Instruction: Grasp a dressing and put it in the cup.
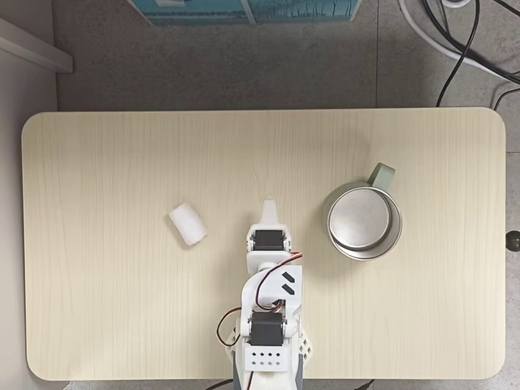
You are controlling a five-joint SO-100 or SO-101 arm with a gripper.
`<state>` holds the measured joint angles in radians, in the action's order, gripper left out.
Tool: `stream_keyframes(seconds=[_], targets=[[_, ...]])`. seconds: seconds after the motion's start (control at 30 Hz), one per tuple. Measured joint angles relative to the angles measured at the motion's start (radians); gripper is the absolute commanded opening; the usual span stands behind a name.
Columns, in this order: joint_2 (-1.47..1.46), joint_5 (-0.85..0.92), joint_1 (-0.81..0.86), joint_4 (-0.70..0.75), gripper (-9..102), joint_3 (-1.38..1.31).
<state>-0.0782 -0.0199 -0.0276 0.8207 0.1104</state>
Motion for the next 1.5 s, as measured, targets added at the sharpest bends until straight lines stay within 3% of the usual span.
stream_keyframes(seconds=[0.7, 0.97, 1.2, 1.5], targets=[[0.000, -0.029, 0.023, 0.000, 0, 0.000], [0.000, 0.043, 0.029, 0.037, 0, 0.043], [0.046, 0.156, 0.006, 0.123, 0, 0.265], [0.543, 0.445, -0.130, 0.371, 1, 0.833]])
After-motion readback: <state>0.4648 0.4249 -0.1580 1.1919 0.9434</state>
